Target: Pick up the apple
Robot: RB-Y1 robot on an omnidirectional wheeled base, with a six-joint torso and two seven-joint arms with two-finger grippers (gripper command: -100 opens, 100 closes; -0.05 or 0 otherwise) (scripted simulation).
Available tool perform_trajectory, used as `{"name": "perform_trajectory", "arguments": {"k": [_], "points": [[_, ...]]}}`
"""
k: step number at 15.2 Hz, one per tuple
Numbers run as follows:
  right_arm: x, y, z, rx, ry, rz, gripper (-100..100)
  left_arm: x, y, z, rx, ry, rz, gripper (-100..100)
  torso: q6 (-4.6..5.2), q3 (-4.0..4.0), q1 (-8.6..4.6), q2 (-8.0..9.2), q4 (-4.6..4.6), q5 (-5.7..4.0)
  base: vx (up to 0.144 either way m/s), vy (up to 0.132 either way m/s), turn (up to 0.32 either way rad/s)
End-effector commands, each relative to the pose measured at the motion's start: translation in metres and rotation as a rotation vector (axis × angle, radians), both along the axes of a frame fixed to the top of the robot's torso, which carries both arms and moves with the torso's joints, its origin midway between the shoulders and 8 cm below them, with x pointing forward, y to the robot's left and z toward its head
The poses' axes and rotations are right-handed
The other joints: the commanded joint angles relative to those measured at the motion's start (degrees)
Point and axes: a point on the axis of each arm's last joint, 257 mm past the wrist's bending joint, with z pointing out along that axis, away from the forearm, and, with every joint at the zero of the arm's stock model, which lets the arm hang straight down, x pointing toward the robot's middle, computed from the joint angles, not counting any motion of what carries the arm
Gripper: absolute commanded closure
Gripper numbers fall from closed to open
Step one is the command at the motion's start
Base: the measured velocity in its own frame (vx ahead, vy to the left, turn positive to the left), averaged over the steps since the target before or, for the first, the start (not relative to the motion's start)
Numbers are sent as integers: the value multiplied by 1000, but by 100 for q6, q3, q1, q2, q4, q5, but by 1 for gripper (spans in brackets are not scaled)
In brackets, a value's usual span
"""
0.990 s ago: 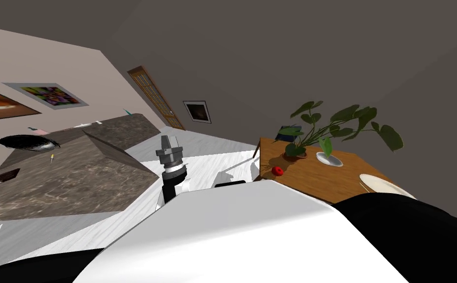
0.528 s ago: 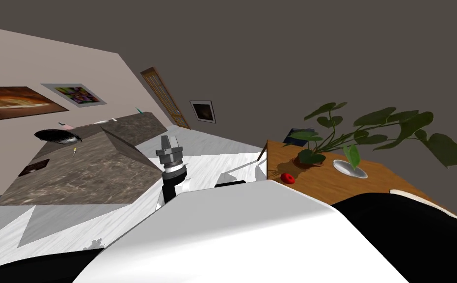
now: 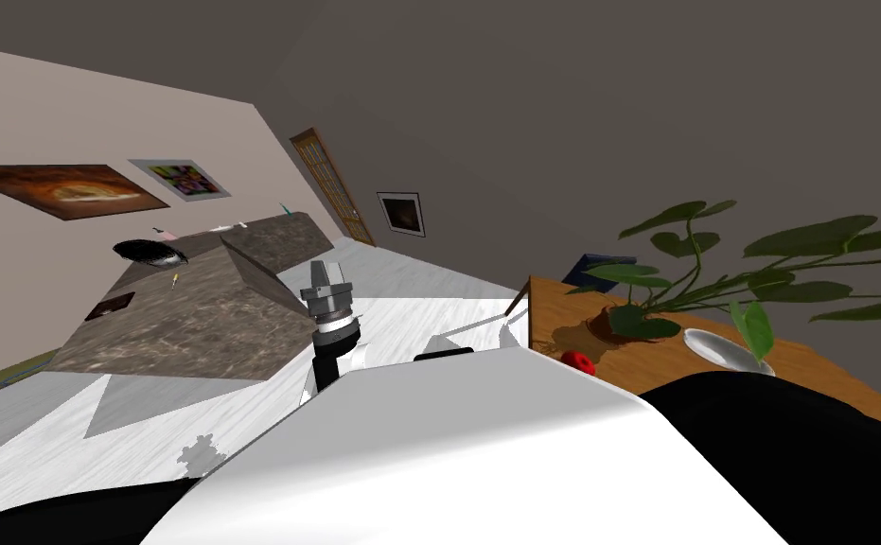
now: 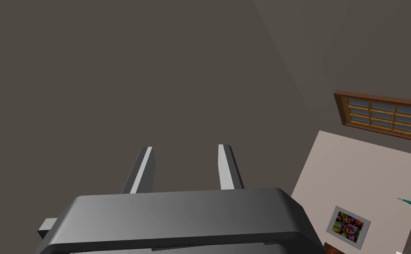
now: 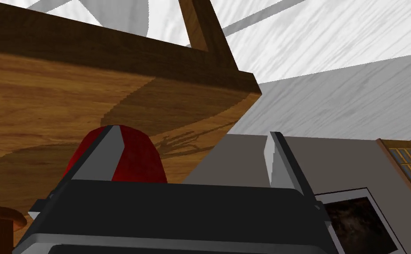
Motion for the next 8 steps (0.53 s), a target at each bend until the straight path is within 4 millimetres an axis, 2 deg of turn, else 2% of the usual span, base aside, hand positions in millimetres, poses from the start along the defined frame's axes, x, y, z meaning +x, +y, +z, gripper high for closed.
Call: {"name": "perform_trajectory", "arguments": {"k": [1, 3, 4, 5, 6, 8], "points": [[-18, -22, 7, -48, 45, 21, -100, 0, 0, 0, 0, 0, 0, 0, 0, 0, 0, 0, 0, 0, 95, 59, 148], [-46, -59, 18, -126, 120, 58, -100, 0, 0, 0, 0, 0, 0, 0, 2, -5, 4, -8, -2, 1, 120, 65, 138], [-46, -59, 18, -126, 120, 58, -100, 0, 0, 0, 0, 0, 0, 0, 0, -9, 4, -16, -3, 2, 130, 52, 135], [-58, -75, 24, -161, 152, 74, -100, 0, 0, 0, 0, 0, 0, 0, 3, -11, 4, -18, -4, 1, 115, 54, 109], [-58, -75, 24, -161, 152, 74, -100, 0, 0, 0, 0, 0, 0, 0, 1, -10, 3, -17, -4, 0, 88, 41, 83], [-76, -101, 37, -217, 205, 101, -100, 0, 0, 0, 0, 0, 0, 0, 3, -4, -3, -6, -2, 1, 93, 30, 115]]}}
